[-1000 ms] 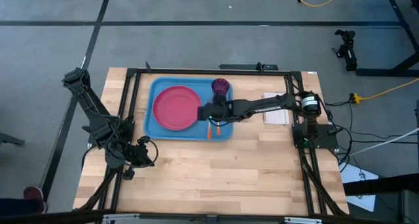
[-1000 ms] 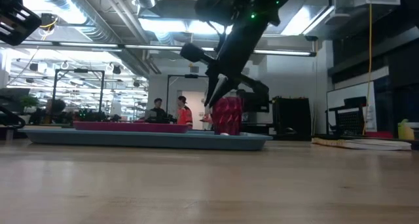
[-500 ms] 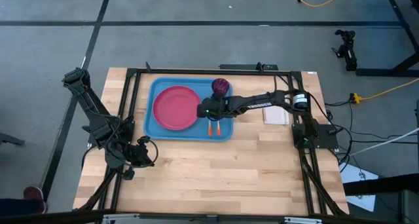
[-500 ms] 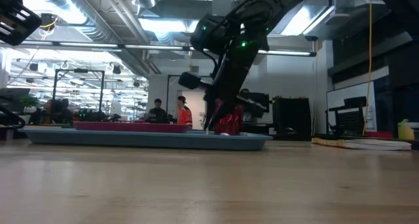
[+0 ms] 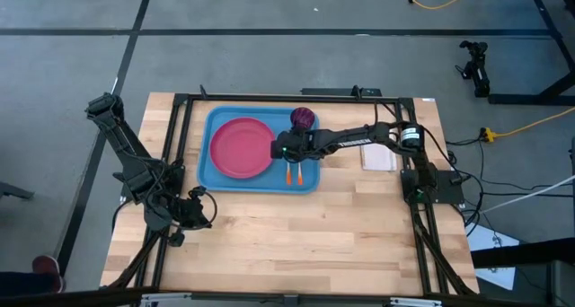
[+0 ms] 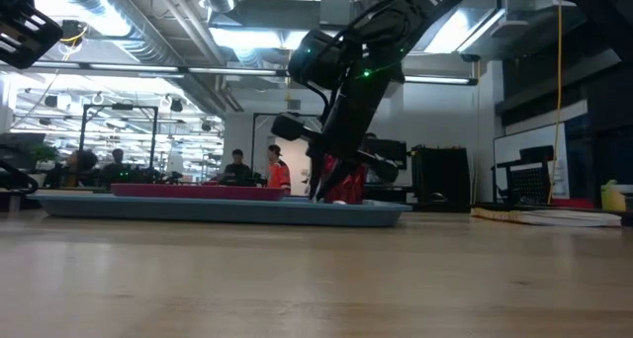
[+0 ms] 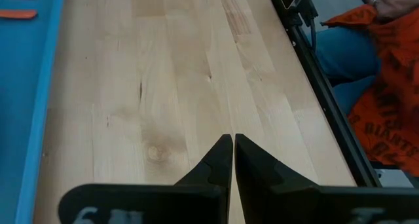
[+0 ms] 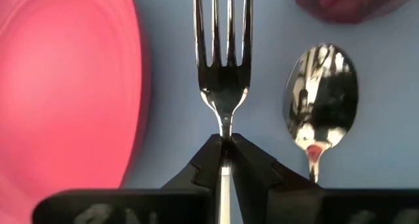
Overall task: Pick and place plate/cup/fork/spoon on tray
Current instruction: Put the orange fork on the blue serving tray to the left side of the orange spoon, then return to Home Position
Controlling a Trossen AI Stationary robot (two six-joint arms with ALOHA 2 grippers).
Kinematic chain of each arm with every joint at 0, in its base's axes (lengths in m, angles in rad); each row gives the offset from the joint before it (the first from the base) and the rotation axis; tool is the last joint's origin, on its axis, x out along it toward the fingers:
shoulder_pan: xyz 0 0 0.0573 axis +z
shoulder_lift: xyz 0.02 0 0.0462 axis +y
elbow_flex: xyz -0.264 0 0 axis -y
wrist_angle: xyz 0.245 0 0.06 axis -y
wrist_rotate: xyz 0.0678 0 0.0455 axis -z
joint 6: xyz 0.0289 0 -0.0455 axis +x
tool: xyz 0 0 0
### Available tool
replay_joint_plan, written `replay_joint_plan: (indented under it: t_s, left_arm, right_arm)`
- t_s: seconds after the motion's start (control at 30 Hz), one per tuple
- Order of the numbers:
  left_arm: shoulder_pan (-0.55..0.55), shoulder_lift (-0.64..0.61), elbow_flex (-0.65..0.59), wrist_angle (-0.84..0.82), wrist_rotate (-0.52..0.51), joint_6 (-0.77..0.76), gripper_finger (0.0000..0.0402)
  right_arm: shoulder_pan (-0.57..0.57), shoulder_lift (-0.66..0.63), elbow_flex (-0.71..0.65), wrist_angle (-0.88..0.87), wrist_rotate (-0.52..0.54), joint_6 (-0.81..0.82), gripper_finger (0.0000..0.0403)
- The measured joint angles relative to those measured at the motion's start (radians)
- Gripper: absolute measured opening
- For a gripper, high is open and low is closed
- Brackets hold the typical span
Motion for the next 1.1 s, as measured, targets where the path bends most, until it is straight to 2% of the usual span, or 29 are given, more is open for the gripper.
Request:
replay_joint_plan:
  t_s: [0.8,1.1]
  left_arm:
    - [0.000,0.000,0.000,0.000,0.000,0.000,0.0011]
    - [0.000,0.000,0.000,0.000,0.000,0.000,0.0011]
  right_arm:
    - [0.001,0.000,0.000,-0.011,-0.029,-0.031,0.0043]
    - [0.002,0.000,0.001,-0.005,-0.012,-0.044,0.0105]
